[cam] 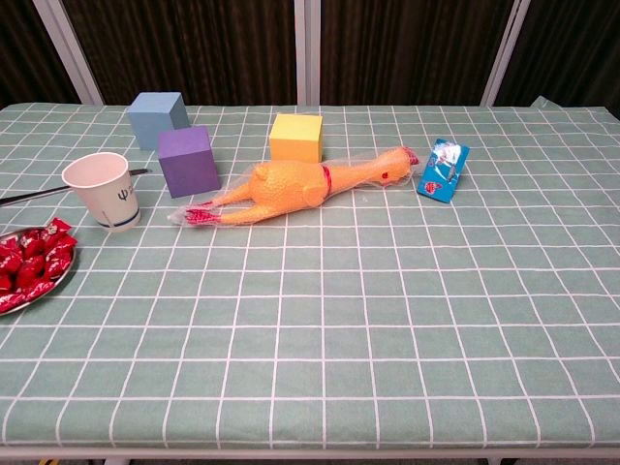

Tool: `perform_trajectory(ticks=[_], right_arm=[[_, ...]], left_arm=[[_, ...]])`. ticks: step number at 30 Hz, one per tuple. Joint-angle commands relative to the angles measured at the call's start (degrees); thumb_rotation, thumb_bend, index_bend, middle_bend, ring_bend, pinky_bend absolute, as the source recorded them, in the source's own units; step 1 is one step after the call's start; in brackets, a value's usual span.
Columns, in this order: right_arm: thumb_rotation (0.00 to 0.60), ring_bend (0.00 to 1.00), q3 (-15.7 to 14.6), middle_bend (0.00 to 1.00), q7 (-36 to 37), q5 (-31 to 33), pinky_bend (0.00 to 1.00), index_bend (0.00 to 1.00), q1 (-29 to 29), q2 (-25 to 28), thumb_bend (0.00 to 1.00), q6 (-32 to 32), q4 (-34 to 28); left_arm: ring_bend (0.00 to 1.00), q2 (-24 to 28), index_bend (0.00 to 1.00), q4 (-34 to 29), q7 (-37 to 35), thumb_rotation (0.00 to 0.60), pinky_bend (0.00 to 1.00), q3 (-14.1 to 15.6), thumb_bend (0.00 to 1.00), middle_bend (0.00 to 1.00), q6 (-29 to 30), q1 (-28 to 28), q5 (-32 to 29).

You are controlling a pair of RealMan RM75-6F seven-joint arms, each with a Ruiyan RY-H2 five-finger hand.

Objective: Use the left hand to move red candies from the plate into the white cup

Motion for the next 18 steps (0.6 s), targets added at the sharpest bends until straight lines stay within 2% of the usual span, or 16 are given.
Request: perform_trajectory(ticks=[1, 7, 18], right_arm=[[0.6, 0.0, 0.03, 0.06, -0.04, 0.06, 0.0, 0.0, 0.08, -0.09, 0.1, -0.08, 0.04], [0.6, 0.0, 0.08, 0.07, -0.43, 0.57, 0.0, 0.0, 0.39, -0.11, 0.1, -0.52, 0.07], [0.6, 0.0, 0.04, 0.07, -1.31, 1.29, 0.0, 0.01, 0.77, -0.34, 0.1, -0.77, -0.09]], left_arm=[[0.85, -0.93, 0.49, 0.92, 0.1, 0.6, 0.97, -0.45, 0.16, 0.56, -0.8, -0.6, -0.32], [0.85, -2.8, 0.46, 3.74, -0.24, 0.6, 0.97, -0.47, 0.16, 0.53, -2.96, -1.03, -1.56], [0.85, -2.82, 0.45, 4.66, -0.9, 0.6, 0.96, -0.26, 0.16, 0.51, -4.83, -1.22, -2.04]])
